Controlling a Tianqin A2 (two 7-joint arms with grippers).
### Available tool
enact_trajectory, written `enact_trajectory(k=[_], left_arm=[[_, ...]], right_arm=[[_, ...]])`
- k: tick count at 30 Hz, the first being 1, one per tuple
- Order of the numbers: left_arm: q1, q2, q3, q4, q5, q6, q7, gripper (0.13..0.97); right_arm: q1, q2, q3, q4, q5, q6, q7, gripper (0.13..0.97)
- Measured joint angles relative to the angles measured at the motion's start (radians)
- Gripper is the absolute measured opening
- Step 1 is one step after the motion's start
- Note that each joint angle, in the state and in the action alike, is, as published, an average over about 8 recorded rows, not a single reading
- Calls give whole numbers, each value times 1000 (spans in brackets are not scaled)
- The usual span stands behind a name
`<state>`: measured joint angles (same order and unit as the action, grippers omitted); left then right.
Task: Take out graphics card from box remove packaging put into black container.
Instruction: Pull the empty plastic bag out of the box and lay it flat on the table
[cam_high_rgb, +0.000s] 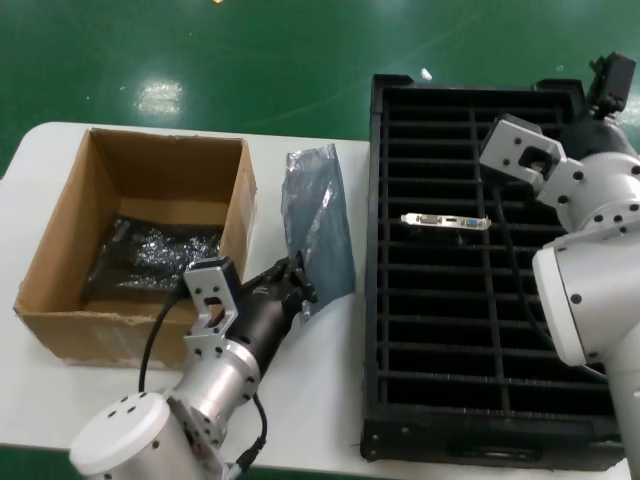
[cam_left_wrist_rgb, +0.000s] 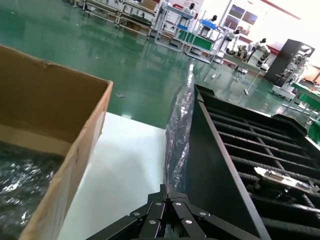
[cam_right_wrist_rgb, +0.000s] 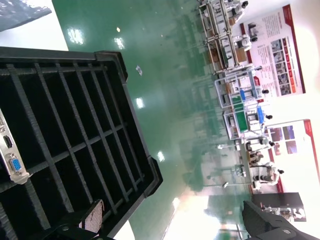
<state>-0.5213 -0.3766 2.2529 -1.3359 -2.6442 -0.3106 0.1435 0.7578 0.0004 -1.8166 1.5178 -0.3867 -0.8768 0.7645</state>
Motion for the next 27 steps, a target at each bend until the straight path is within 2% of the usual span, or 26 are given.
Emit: enact_trajectory(k=[11, 17, 20, 23, 27], left_arm=[[-110, 63, 26, 166, -1, 61, -30, 151], [-179, 109, 32, 279, 14, 101, -51, 205], [-209, 136, 27, 336, 33, 120, -61, 223], [-229, 163, 13, 382, 61, 136, -69, 275], [-240, 191, -12, 418, 104, 147, -74, 344]], right_arm=[[-13, 0, -3, -3, -3, 2, 19, 966], [-15, 0, -7, -11, 2, 7, 28, 966], [-15, 0, -9, -14, 4, 9, 30, 966], [-14, 0, -10, -17, 5, 10, 32, 966], [-13, 0, -13, -21, 7, 12, 35, 966]])
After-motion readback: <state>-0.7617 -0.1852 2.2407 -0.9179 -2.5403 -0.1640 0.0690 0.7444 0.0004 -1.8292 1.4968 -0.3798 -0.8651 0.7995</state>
